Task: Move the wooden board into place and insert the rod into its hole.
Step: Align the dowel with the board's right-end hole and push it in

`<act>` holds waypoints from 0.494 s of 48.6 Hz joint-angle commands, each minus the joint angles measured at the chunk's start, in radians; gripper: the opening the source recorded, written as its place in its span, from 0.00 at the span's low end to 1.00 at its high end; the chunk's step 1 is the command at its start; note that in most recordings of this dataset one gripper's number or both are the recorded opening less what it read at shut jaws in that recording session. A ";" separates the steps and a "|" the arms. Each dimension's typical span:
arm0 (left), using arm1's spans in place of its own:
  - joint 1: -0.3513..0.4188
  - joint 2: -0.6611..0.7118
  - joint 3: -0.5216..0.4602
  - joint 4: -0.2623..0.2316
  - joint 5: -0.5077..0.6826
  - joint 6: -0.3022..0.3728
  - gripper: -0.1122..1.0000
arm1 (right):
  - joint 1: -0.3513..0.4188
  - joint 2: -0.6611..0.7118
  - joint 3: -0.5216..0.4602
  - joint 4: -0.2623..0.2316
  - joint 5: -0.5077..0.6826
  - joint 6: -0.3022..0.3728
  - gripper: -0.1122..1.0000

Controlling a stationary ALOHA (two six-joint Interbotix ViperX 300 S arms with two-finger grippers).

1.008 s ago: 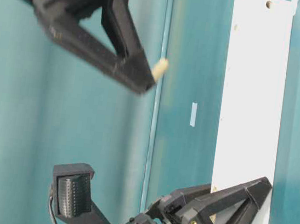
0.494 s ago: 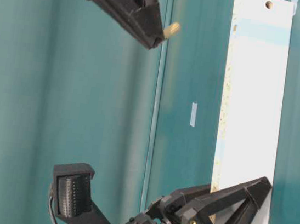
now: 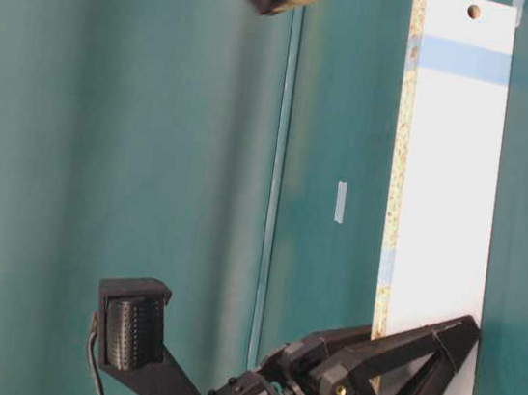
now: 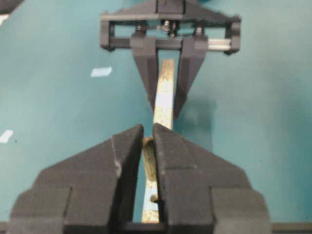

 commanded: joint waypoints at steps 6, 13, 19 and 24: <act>-0.003 -0.014 -0.020 0.002 0.000 -0.009 0.31 | -0.002 0.061 -0.025 0.003 -0.060 -0.037 0.21; -0.002 -0.014 -0.018 0.002 0.012 -0.009 0.31 | -0.002 0.117 -0.031 0.003 -0.101 -0.055 0.21; -0.002 -0.014 -0.014 0.002 0.018 -0.011 0.31 | -0.002 0.160 -0.037 0.005 -0.130 -0.057 0.21; -0.002 -0.014 -0.012 0.002 0.018 -0.011 0.31 | -0.002 0.192 -0.048 0.003 -0.150 -0.057 0.21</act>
